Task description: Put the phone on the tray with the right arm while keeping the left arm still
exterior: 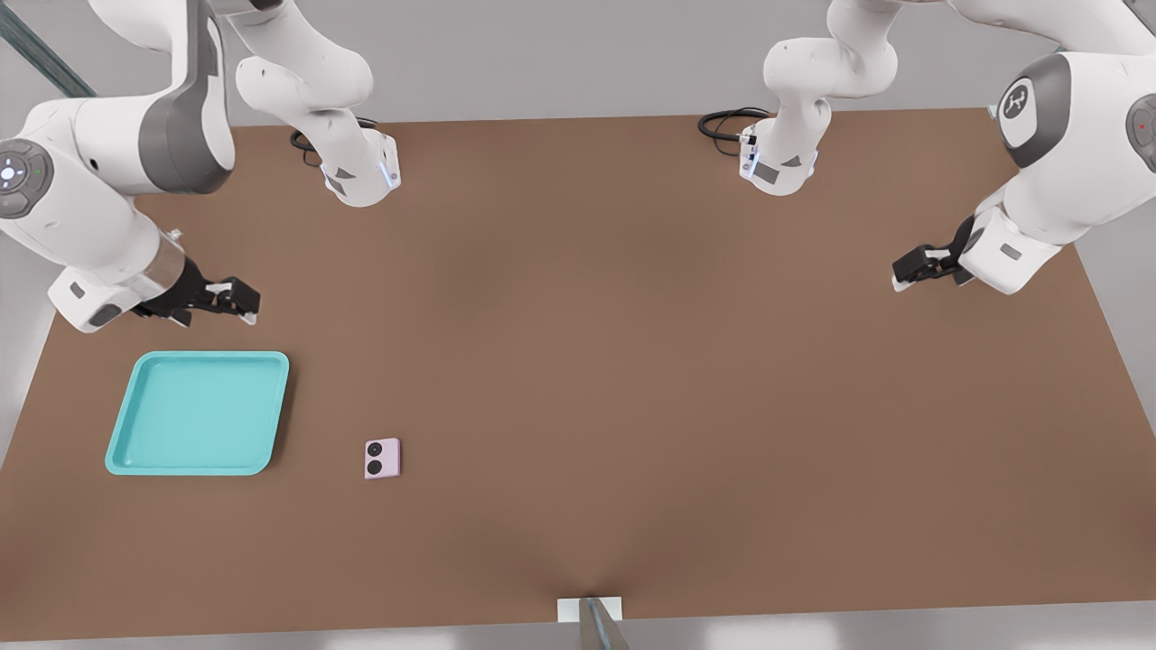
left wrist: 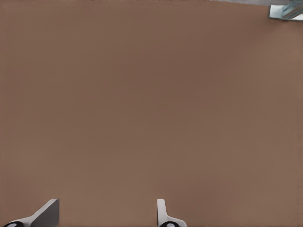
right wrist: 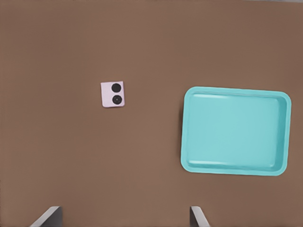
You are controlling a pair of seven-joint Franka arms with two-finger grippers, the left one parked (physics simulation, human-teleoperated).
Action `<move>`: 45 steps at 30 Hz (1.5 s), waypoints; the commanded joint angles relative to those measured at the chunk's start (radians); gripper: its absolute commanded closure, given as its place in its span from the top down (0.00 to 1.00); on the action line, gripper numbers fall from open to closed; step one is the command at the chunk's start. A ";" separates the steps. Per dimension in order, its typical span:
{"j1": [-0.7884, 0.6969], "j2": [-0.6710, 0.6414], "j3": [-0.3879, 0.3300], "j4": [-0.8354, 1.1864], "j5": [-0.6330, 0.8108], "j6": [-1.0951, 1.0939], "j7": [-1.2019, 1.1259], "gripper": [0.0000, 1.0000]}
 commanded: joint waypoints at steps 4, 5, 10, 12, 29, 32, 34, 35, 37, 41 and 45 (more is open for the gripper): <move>0.001 0.037 0.001 0.002 0.014 0.039 0.078 1.00; 0.003 0.078 -0.001 0.010 0.032 0.068 0.080 1.00; 0.021 0.269 0.004 0.019 0.041 0.287 0.089 1.00; 0.023 0.341 0.012 0.010 0.041 0.395 0.089 1.00; 0.021 0.666 0.107 -0.037 0.043 0.812 0.074 1.00; 0.009 0.693 0.107 -0.036 0.041 0.835 0.072 1.00; -0.010 0.709 0.108 -0.037 0.044 0.847 -0.008 1.00; -0.007 0.709 0.110 -0.048 0.044 0.852 -0.040 1.00; -0.011 0.709 0.121 -0.067 0.044 0.878 -0.100 1.00; -0.060 0.718 0.151 -0.073 0.043 0.878 -0.181 1.00; -0.065 0.723 0.153 -0.071 0.043 0.910 -0.179 1.00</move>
